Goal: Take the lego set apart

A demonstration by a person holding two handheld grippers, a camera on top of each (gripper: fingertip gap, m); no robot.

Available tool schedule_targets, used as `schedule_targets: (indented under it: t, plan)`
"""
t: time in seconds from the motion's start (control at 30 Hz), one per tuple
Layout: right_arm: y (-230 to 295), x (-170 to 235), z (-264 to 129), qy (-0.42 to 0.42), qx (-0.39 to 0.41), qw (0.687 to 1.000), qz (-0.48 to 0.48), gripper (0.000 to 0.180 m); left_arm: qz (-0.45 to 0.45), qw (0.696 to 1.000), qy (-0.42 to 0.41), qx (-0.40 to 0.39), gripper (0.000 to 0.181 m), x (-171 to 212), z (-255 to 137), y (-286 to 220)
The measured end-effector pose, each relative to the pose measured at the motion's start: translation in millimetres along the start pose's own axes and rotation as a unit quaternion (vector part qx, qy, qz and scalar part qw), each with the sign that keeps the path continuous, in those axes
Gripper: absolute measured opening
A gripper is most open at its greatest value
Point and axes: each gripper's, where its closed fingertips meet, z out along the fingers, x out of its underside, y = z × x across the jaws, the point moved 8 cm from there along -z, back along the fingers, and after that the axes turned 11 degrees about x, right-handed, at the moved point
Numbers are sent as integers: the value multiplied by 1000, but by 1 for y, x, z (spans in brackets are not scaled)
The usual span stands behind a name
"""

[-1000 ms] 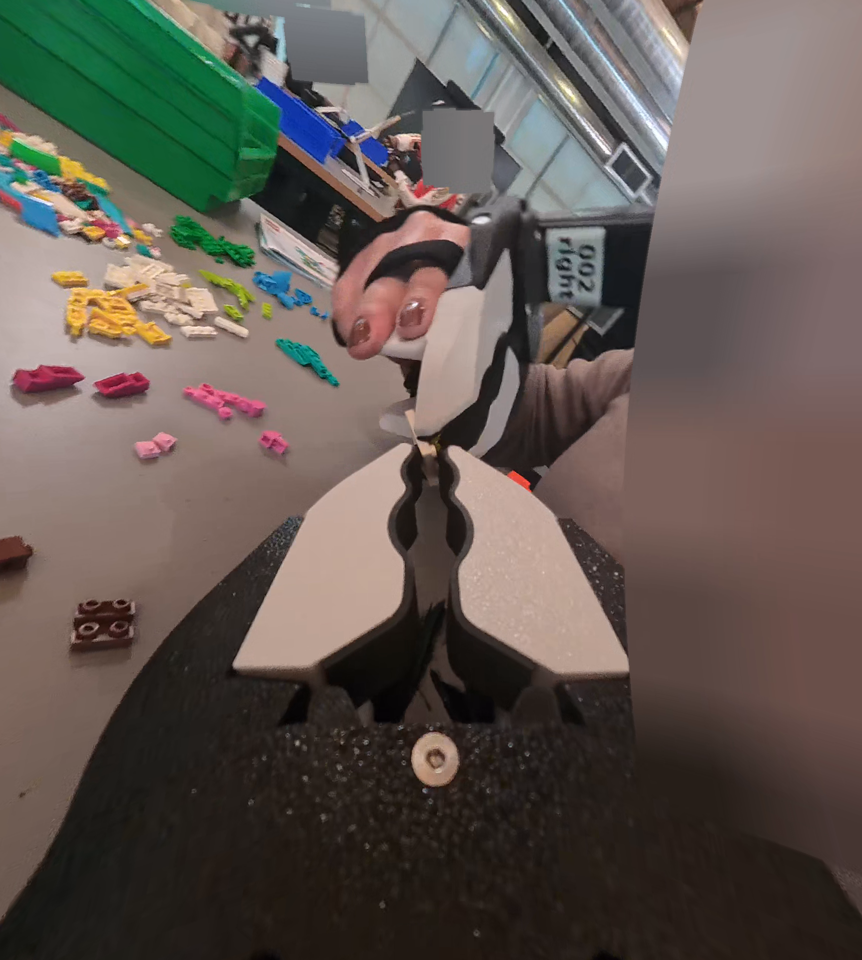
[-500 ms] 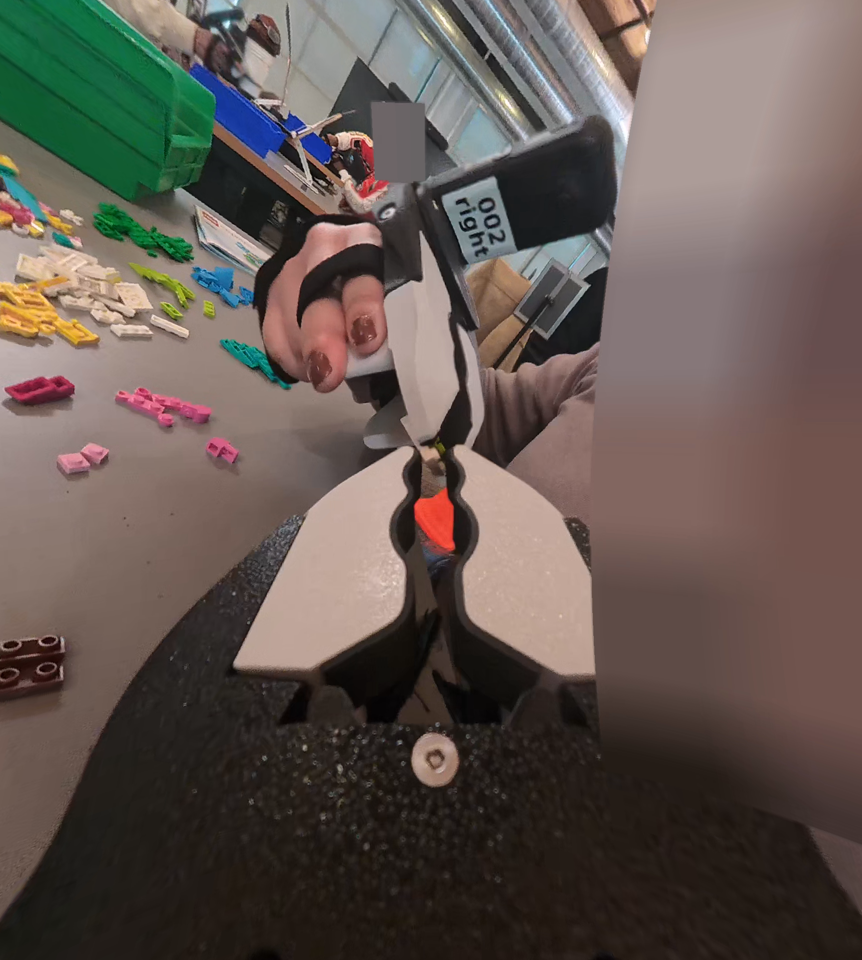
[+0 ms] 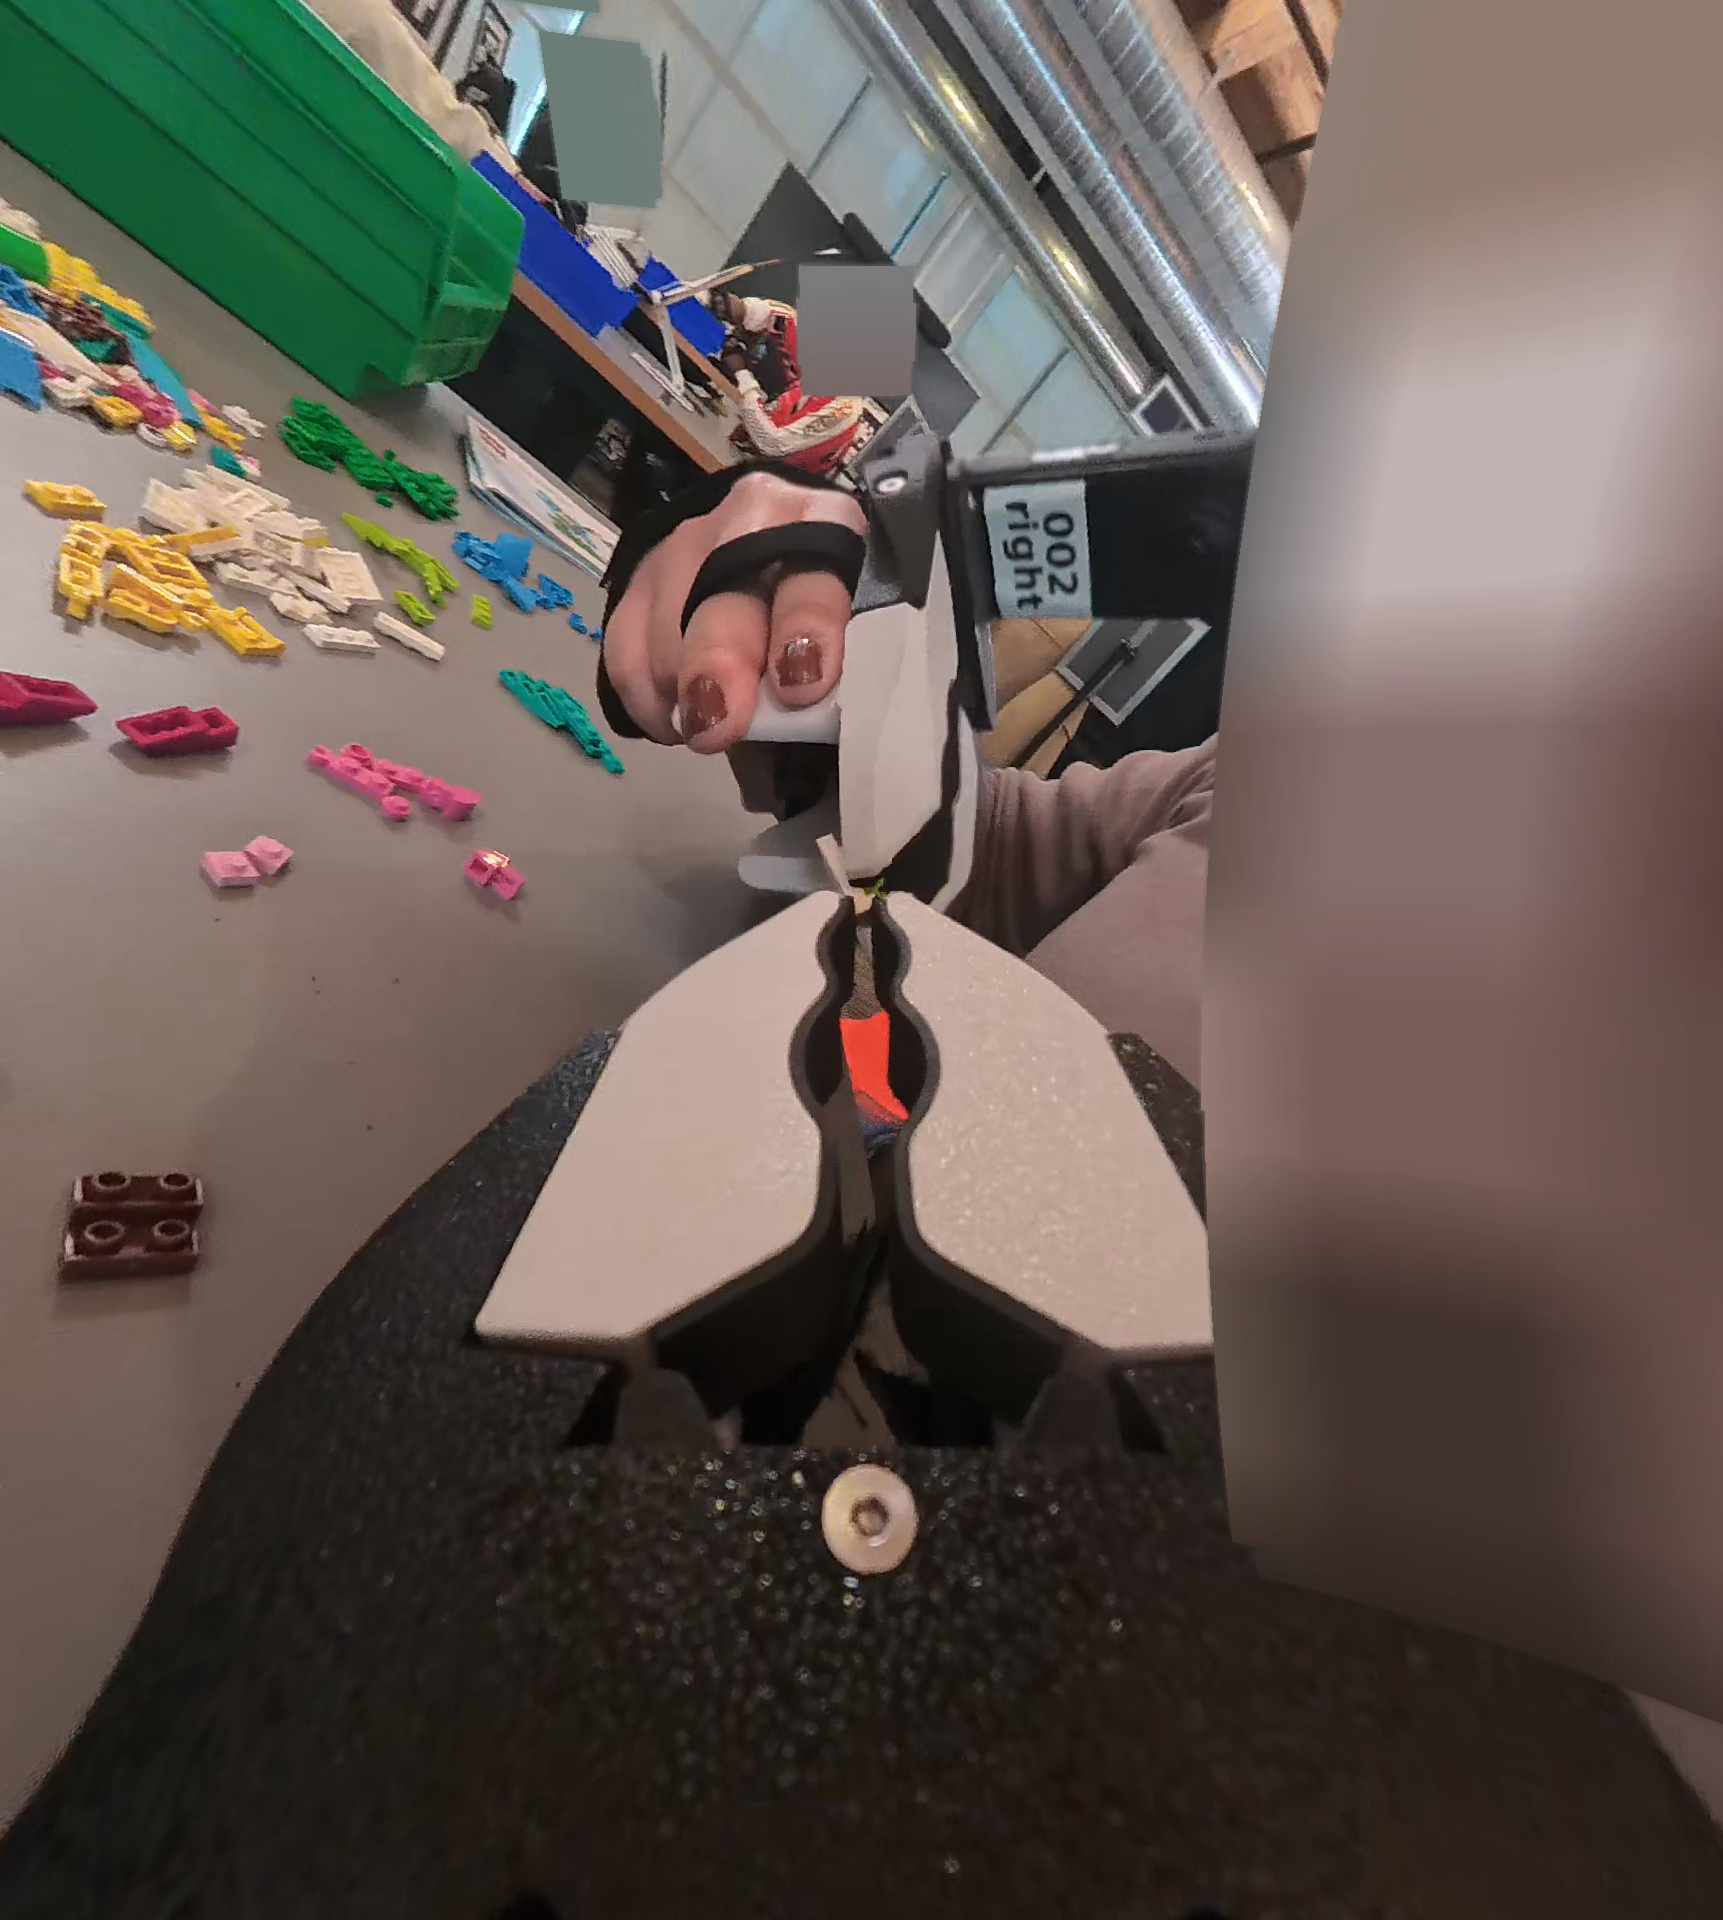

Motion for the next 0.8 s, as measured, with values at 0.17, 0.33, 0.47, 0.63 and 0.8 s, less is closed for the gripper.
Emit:
schedule_targets:
  t: [0.17, 0.33, 0.47, 0.63, 0.8]
  plan:
    - [3, -1, 3, 19, 22, 998, -61, 15, -18, 1000, 2, 5, 4, 1, 4, -1]
    - [1, -1, 3, -3, -10, 999, 36, 14, 58, 998, 33, -21, 5, 3, 4, -5]
    - [-6, 3, 2, -53, -39, 980, 185, 13, 119, 992, 38, -36, 5, -1, 6, -13]
    - [-6, 11, 4, -57, -42, 959, 274, 13, 154, 983, 58, -80, 5, -2, 6, -15]
    - [-11, 16, 1, -72, -48, 941, 326, 14, 205, 963, 102, -143, 4, 1, 8, -14]
